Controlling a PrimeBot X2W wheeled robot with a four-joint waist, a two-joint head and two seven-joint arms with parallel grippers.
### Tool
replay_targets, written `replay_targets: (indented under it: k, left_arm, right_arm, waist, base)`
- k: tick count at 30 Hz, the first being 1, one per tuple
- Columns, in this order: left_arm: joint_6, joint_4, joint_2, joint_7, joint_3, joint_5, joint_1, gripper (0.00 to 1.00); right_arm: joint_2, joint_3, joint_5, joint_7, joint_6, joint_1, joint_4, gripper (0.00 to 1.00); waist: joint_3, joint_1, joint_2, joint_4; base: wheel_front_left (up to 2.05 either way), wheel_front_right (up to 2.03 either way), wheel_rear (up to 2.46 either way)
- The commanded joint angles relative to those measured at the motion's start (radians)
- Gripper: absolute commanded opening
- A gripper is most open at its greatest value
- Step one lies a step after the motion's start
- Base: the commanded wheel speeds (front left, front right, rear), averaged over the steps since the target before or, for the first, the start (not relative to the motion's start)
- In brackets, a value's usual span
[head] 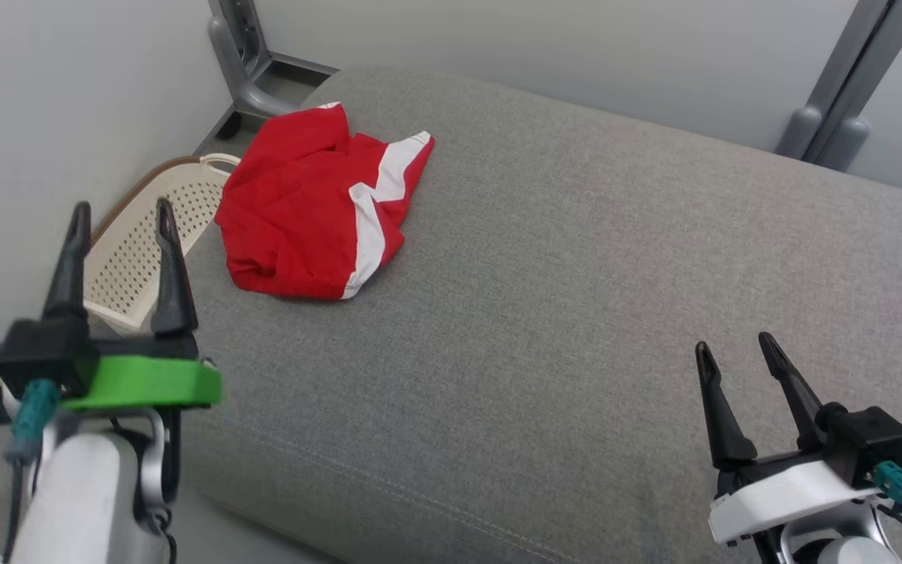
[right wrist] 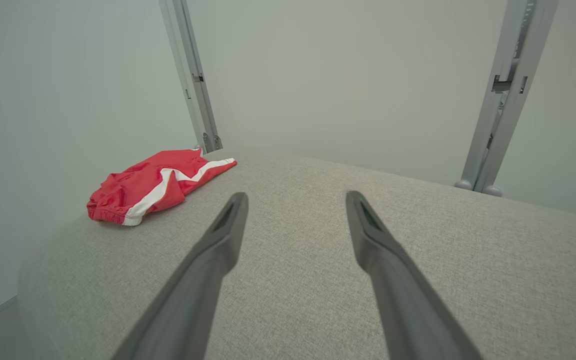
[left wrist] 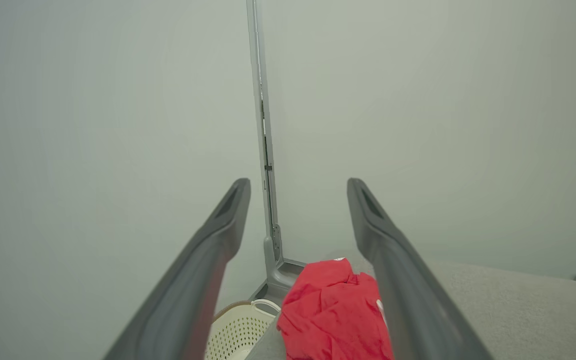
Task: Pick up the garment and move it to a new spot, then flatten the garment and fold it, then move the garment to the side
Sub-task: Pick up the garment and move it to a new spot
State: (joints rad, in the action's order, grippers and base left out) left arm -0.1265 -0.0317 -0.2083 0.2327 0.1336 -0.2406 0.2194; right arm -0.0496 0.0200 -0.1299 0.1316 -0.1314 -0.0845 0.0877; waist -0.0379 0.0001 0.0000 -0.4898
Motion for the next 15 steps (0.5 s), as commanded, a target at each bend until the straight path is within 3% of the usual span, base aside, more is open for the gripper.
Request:
replay_targets:
  k: [1, 7, 11, 15]
  left_arm:
    - [0.007, 0.001, -0.010, -0.016, -0.003, 0.002, 0.032, 1.00]
    - [0.094, -0.163, -0.068, -0.239, 0.007, -0.065, 0.233, 1.00]
    - [0.172, -0.351, -0.065, -0.336, 0.025, -0.128, 0.327, 1.00]
    - [0.211, -0.506, -0.046, -0.383, 0.046, -0.167, 0.380, 1.00]
  right_arm:
    - [-0.003, 0.002, 0.006, -0.005, 0.002, 0.016, 0.008, 1.00]
    - [-0.014, 0.020, 0.022, -0.024, 0.002, 0.065, 0.030, 1.00]
    - [-0.026, 0.027, 0.019, -0.023, 0.002, 0.103, 0.029, 1.00]
    - [-0.038, 0.019, 0.017, -0.020, 0.002, 0.124, 0.030, 1.00]
  waist:
    - [-0.027, -0.0001, 0.0000, 0.013]
    - [-0.126, -0.0001, 0.0000, 0.081]
    - [-0.199, -0.0001, 0.0000, 0.140]
    - [-0.258, -0.0001, 0.0000, 0.179]
  base:
    - [0.00, 0.00, 0.00]
    - [0.00, 0.00, 0.00]
    - [0.00, 0.00, 0.00]
    - [0.00, 0.00, 0.00]
